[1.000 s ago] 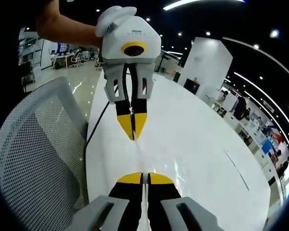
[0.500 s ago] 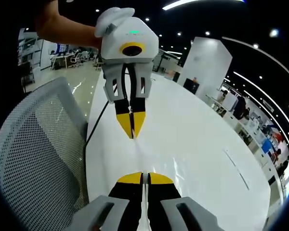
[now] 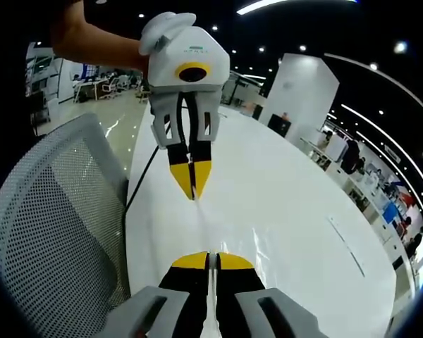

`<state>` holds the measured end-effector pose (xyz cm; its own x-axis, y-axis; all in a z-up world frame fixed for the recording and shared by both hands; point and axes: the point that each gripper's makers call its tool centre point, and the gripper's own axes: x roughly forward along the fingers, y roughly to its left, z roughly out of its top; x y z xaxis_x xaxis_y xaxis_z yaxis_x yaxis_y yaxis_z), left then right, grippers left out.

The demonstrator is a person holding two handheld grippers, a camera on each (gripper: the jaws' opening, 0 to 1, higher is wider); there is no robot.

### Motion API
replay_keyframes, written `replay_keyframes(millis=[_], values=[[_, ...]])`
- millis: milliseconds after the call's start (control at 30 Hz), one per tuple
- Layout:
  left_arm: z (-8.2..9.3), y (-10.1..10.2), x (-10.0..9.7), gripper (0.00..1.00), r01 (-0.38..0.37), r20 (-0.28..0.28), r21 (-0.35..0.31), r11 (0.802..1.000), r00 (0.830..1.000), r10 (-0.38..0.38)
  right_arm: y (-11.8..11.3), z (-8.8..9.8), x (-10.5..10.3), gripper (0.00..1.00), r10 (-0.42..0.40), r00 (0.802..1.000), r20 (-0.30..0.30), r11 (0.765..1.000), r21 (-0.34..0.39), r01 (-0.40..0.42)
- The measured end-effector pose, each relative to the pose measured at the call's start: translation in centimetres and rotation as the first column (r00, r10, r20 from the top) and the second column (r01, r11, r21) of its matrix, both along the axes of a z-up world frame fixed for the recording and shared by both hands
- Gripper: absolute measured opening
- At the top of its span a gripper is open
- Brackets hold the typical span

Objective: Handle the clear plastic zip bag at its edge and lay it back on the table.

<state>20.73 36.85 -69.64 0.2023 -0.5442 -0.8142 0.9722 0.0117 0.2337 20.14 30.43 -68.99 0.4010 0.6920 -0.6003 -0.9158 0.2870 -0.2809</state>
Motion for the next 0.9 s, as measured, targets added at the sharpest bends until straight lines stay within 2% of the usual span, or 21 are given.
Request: replay_keyframes(millis=[900], values=[[-0.1,0.8,0.3,0.0,-0.024,0.0,0.006,1.0,1.0,0.024,-1.1,-0.3,0.2,0.0,-0.025,1.0,-0.006,1.0,-0.009,0.025]])
